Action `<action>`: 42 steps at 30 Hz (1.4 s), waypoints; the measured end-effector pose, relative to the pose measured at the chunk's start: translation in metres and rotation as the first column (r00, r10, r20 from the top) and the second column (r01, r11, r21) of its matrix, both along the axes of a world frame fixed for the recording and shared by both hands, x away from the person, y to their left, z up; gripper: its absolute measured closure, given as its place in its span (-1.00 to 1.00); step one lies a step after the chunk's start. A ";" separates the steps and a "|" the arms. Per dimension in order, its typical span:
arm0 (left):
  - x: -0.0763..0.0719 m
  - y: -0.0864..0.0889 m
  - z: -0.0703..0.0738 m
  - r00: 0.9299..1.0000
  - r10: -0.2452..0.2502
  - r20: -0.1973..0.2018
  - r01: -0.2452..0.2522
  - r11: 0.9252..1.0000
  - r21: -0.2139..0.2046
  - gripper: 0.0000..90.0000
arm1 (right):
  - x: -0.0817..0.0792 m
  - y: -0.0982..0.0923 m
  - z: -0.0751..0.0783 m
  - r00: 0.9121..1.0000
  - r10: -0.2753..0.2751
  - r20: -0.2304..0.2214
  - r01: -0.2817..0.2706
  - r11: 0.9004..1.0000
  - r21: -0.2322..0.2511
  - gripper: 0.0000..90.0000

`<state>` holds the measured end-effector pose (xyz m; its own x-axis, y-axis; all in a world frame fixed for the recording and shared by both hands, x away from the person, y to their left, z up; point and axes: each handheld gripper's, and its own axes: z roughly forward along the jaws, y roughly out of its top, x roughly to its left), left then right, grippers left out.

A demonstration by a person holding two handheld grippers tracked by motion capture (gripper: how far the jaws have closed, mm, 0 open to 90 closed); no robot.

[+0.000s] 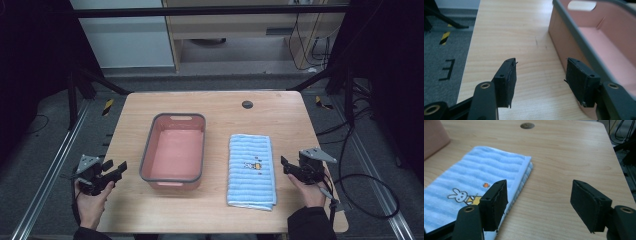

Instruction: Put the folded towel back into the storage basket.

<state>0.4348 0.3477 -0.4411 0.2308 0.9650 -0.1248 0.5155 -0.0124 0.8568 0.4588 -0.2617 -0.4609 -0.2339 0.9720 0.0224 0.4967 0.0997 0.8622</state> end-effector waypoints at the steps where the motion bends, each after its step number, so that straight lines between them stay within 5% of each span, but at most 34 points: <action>1: -0.001 0.000 0.003 1.000 -0.004 0.010 0.004 1.000 -0.004 -0.10 | -0.003 -0.001 0.004 1.000 0.001 0.019 -0.002 1.000 0.014 -0.33; 15: -0.009 -0.014 0.029 0.996 -0.055 0.072 0.056 0.998 -0.010 -0.14 | -0.009 -0.020 0.020 0.998 0.001 0.064 -0.006 0.998 0.068 -0.29; 36: -0.005 -0.052 0.057 0.983 -0.135 0.126 0.135 0.991 0.012 -0.25 | -0.001 -0.009 0.044 0.993 0.092 0.078 -0.097 0.994 0.060 -0.33; 42: -0.005 -0.069 0.064 0.974 -0.169 0.149 0.169 0.986 0.011 -0.26 | 0.003 -0.005 0.059 0.990 0.100 0.102 -0.106 0.993 0.057 -0.34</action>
<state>0.4299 0.2787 -0.3770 0.4062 0.9104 -0.0782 0.3727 -0.0870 0.9239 0.4618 -0.2663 -0.4018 -0.3364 0.9402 0.0535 0.3987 0.0907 0.9126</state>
